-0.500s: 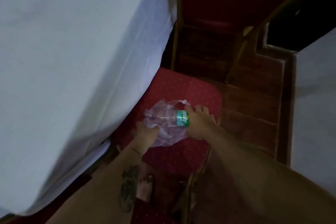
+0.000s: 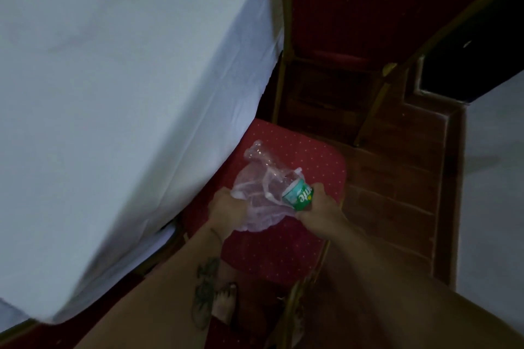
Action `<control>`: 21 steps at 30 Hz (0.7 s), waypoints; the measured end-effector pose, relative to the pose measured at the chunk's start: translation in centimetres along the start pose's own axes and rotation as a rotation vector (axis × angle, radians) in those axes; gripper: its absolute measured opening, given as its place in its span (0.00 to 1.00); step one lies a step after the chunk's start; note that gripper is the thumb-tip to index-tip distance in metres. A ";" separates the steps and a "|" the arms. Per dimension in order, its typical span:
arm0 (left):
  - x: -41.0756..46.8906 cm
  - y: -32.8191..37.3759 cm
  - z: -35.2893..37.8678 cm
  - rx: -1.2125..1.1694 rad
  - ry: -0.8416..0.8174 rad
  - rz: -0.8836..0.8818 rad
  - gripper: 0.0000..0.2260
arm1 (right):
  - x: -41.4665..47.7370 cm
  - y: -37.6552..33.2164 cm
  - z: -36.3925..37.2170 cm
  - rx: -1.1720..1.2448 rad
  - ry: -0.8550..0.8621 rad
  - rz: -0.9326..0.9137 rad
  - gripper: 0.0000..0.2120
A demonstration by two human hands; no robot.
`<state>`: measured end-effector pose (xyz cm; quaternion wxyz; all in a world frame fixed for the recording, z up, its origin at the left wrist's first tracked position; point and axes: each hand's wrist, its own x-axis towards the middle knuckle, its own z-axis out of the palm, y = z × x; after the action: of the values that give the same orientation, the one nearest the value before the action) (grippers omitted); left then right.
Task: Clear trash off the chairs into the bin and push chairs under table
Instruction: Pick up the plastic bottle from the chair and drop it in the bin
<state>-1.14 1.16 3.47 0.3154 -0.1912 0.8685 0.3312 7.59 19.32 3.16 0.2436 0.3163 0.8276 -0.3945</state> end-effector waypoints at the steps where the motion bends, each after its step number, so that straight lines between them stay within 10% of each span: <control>1: -0.5 0.9 -1.1 -0.061 -0.011 0.041 0.09 | -0.7 -0.7 -0.9 0.073 -0.004 0.010 0.24; 12: -11.0 11.9 -18.7 -0.241 0.005 0.472 0.07 | -12.3 -15.7 -10.6 0.479 0.084 -0.238 0.26; 21: -15.1 8.0 -37.5 -0.499 0.116 0.654 0.07 | -21.9 -31.4 -5.0 0.577 0.111 -0.470 0.28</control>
<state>-10.25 -17.37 39.11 0.0880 0.0060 0.7929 0.6030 -0.75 0.79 35.95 0.0022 0.1940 0.7444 -0.6390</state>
